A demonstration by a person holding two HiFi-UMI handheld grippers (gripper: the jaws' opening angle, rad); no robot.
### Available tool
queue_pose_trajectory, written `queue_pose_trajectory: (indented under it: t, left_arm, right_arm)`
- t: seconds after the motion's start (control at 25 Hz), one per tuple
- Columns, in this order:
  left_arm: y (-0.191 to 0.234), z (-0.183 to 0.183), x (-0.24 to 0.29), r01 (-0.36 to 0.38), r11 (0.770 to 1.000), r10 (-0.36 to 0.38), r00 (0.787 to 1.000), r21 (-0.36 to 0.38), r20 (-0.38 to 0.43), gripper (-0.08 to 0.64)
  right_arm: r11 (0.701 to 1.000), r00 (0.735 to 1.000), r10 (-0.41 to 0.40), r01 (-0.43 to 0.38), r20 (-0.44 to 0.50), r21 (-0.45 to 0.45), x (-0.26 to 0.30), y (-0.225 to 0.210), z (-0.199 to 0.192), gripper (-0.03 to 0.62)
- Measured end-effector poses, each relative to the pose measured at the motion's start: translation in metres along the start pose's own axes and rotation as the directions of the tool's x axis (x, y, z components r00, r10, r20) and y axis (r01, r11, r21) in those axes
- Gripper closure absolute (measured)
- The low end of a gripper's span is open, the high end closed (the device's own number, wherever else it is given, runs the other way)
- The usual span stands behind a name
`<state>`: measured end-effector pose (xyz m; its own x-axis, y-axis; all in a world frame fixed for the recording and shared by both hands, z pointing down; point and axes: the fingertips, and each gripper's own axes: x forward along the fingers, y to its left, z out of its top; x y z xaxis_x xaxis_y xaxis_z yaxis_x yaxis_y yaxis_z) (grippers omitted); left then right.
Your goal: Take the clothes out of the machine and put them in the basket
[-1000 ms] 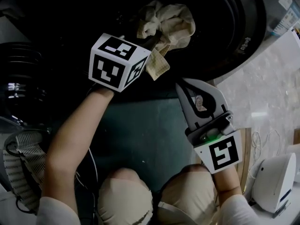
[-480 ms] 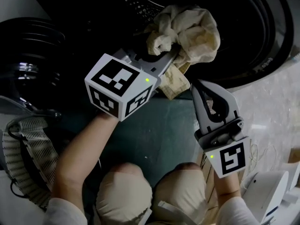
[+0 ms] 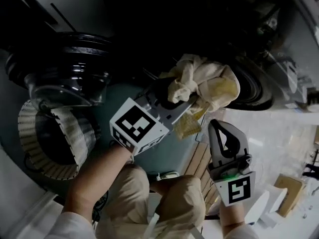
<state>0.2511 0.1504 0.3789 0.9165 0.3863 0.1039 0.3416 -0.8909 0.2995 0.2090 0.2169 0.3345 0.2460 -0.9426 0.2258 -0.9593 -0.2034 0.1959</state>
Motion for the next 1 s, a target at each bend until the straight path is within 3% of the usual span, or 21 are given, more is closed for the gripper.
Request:
queue_pose_trajectory:
  t: [0.04,0.08,0.16,0.2,0.24,0.32,0.48,0.72,0.88,1.0]
  left_arm:
    - [0.001,-0.019,0.032,0.067,0.997,-0.068,0.998,0.036,0.011,0.436]
    - [0.002,-0.041,0.076,0.187,0.977,-0.190,0.981,0.103,0.028,0.436]
    - [0.004,-0.085,0.162,0.417,0.875,-0.437,0.899,0.246,0.033,0.439]
    - [0.005,-0.103,0.184,0.462,0.844,-0.487,0.873,0.273,0.027,0.440]
    - [0.006,-0.116,0.191,0.471,0.839,-0.495,0.868,0.273,0.024,0.440]
    - [0.006,-0.117,0.174,0.450,0.858,-0.470,0.882,0.250,0.025,0.442]
    - [-0.001,-0.077,0.112,0.385,0.899,-0.402,0.915,0.209,0.044,0.442]
    - [0.017,-0.025,0.020,0.198,0.968,-0.221,0.964,0.154,0.150,0.442]
    - [0.010,0.007,-0.034,0.079,0.994,-0.095,0.970,0.080,0.224,0.442]
    - [0.016,0.034,-0.075,-0.019,1.000,0.010,0.949,0.025,0.314,0.442]
  right_arm:
    - [0.997,0.997,-0.079,0.079,0.009,-0.021,0.000,-0.020,-0.027,0.578]
    - [0.974,0.976,-0.216,0.218,0.040,-0.062,0.001,-0.046,-0.061,0.578]
    - [0.859,0.868,-0.478,0.494,0.136,-0.136,0.000,-0.095,-0.127,0.578]
    - [0.820,0.833,-0.530,0.552,0.161,-0.154,0.000,-0.109,-0.148,0.578]
    - [0.806,0.823,-0.544,0.567,0.165,-0.168,-0.001,-0.117,-0.158,0.578]
    - [0.800,0.820,-0.555,0.572,0.141,-0.178,-0.007,-0.122,-0.150,0.578]
    - [0.797,0.811,-0.574,0.585,0.115,-0.150,-0.027,-0.114,-0.090,0.578]
    - [0.855,0.878,-0.461,0.479,0.130,-0.199,-0.015,-0.069,-0.003,0.578]
    - [0.897,0.918,-0.370,0.393,0.144,-0.203,-0.016,-0.036,0.049,0.578]
    - [0.922,0.951,-0.267,0.299,0.155,-0.245,-0.001,-0.010,0.085,0.578]
